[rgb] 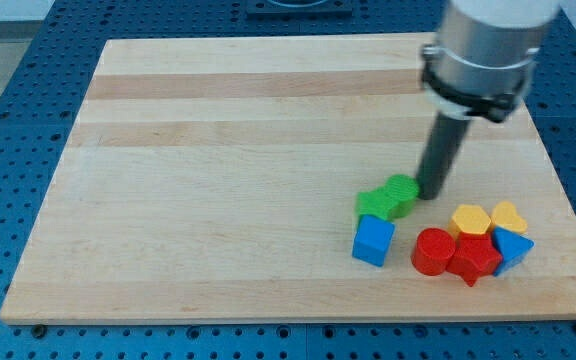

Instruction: Move the arm at bottom center

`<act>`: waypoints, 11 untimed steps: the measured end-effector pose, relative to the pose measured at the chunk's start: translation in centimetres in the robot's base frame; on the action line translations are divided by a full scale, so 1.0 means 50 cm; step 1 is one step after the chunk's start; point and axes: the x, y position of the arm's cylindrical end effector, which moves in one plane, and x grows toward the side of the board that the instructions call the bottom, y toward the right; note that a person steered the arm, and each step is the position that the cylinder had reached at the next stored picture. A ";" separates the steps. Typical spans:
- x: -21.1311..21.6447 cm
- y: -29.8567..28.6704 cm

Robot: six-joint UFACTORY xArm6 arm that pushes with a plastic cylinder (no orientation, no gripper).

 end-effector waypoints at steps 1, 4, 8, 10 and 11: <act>-0.032 -0.048; -0.066 0.010; 0.172 -0.324; 0.262 -0.233; 0.268 -0.175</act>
